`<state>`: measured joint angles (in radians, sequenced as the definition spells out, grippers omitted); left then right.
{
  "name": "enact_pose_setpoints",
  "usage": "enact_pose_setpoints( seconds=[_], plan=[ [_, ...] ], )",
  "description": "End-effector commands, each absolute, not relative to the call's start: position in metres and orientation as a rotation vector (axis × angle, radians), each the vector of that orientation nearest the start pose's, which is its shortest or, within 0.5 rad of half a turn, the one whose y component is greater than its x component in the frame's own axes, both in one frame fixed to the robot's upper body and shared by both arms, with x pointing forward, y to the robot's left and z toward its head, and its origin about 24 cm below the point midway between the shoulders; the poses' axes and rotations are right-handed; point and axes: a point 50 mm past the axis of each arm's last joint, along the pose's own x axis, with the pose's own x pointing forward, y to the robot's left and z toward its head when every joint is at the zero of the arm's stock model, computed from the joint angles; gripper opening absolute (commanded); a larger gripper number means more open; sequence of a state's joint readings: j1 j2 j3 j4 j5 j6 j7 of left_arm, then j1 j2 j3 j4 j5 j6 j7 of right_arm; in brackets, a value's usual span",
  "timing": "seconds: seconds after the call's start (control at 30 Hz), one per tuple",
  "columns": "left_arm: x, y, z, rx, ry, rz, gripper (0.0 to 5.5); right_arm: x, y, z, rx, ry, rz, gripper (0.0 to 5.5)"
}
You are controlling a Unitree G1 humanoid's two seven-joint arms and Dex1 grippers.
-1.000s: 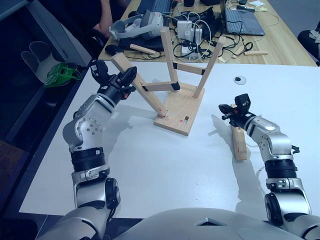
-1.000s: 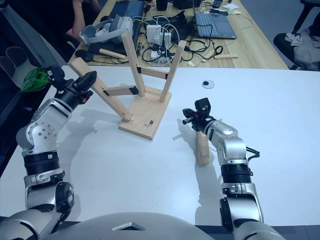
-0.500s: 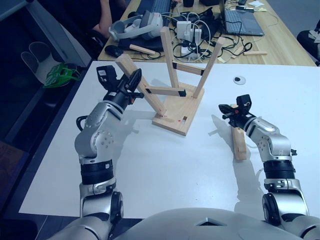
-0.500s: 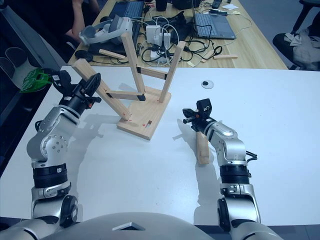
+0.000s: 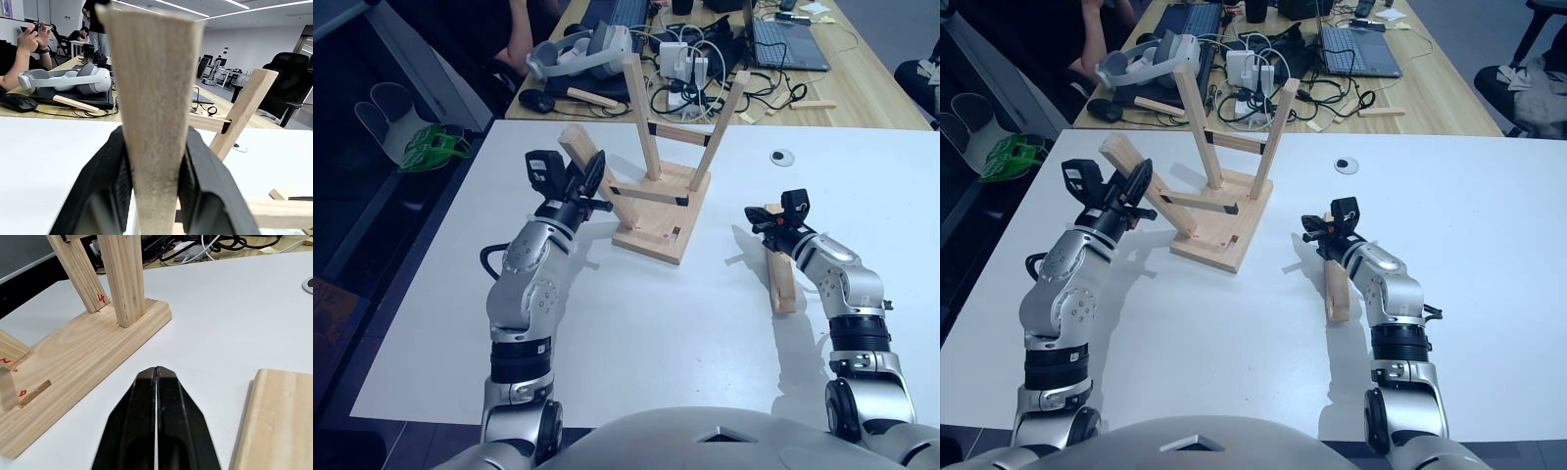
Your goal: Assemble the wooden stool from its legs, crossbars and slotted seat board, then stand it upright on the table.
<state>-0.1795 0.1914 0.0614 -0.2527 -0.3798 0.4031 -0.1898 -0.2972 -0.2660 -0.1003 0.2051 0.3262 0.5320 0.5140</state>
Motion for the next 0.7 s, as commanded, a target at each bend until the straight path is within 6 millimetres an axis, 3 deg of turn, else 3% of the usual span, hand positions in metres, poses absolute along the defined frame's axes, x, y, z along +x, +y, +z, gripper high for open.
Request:
enact_pose_setpoints(
  seconds=[0.03,0.27,0.4,0.43,0.53,0.7],
  plan=[
    [0.271,0.158,0.083,-0.164,0.147,-0.274,1.02,0.301,-0.183,0.048,0.211,0.364,0.462,0.00],
    [0.272,0.157,0.085,-0.186,0.132,-0.272,1.02,0.302,-0.184,0.050,0.240,0.349,0.453,0.00],
    [0.274,0.153,0.106,-0.238,-0.006,-0.304,1.02,0.302,-0.184,0.050,0.254,0.347,0.452,0.00],
    [0.275,0.150,0.118,-0.232,-0.075,-0.319,1.39,0.303,-0.185,0.049,0.268,0.352,0.449,0.00],
    [0.276,0.142,0.143,-0.202,-0.206,-0.359,1.74,0.304,-0.188,0.047,0.301,0.363,0.438,0.00],
    [0.277,0.139,0.161,-0.171,-0.309,-0.356,2.54,0.305,-0.189,0.048,0.307,0.352,0.438,0.00]
  ],
)
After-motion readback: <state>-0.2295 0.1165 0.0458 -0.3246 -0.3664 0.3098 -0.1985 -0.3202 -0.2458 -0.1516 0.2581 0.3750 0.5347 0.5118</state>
